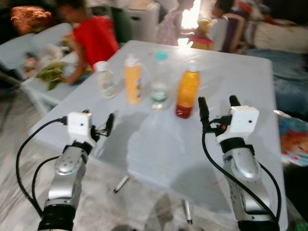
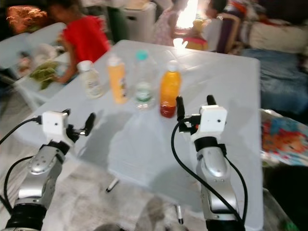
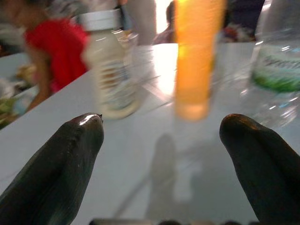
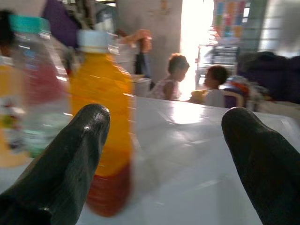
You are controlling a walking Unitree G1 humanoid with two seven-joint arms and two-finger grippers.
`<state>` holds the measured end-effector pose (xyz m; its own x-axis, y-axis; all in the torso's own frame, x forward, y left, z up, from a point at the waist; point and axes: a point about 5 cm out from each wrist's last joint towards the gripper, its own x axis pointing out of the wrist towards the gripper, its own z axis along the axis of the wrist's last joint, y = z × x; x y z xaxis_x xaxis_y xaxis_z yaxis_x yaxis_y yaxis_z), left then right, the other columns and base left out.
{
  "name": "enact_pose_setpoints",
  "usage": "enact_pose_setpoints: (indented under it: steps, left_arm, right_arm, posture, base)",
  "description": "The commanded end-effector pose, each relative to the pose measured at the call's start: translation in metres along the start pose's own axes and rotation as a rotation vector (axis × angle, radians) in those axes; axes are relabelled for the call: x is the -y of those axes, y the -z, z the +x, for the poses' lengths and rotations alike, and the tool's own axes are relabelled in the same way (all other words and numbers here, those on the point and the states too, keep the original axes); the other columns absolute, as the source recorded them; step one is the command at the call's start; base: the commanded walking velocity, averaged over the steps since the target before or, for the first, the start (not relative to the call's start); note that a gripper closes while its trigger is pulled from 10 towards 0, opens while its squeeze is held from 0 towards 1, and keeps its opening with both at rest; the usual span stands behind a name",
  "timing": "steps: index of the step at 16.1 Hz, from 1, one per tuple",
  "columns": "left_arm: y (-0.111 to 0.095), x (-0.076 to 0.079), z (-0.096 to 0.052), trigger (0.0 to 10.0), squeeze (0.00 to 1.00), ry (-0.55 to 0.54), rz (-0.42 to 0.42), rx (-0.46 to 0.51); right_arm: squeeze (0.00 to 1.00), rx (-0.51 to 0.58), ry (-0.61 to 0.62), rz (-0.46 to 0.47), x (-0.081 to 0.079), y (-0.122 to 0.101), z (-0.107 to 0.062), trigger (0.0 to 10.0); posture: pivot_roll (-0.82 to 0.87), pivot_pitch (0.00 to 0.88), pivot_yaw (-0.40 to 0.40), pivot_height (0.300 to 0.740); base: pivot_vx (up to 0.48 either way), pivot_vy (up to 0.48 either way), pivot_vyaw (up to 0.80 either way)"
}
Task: Restocking fridge
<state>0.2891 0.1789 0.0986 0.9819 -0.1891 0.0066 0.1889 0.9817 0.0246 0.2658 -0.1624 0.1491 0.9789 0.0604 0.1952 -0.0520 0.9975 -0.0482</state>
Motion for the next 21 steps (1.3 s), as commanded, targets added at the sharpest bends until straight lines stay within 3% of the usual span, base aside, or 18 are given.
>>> enact_pose_setpoints:
  steps: [1, 7, 15, 21]
  left_arm:
    - [0.0, -0.002, -0.001, 10.0, 0.0, 0.0, 0.018, -0.002]
    - [-0.001, -0.001, 0.0, 10.0, 0.0, 0.004, 0.028, 0.007]
    - [-0.001, 0.002, -0.001, 10.0, 0.0, 0.008, 0.027, 0.006]
    - [-0.002, 0.001, 0.0, 10.0, 0.0, 0.01, 0.036, 0.004]
  right_arm:
    - [0.0, 0.013, -0.001, -0.007, 0.001, -0.004, 0.0, 10.0]
    - [0.0, 0.017, -0.014, -0.018, -0.001, -0.004, 0.001, 10.0]
    - [0.0, 0.094, -0.09, -0.076, 0.009, -0.025, 0.032, 10.0]
    - [0.0, 0.098, -0.276, -0.075, -0.002, -0.033, 0.057, 10.0]
  posture:
    - [-0.08, 0.0, 0.042, 0.74]
    - [-0.08, 0.0, 0.042, 0.74]
    - [-0.07, 0.0, 0.049, 0.74]
    - [-0.05, 0.0, 0.051, 0.74]
  base:
    - [0.0, 0.0, 0.0]
    - [0.0, 0.0, 0.0]
    - [0.0, 0.0, 0.0]
    - [0.0, 0.0, 0.0]
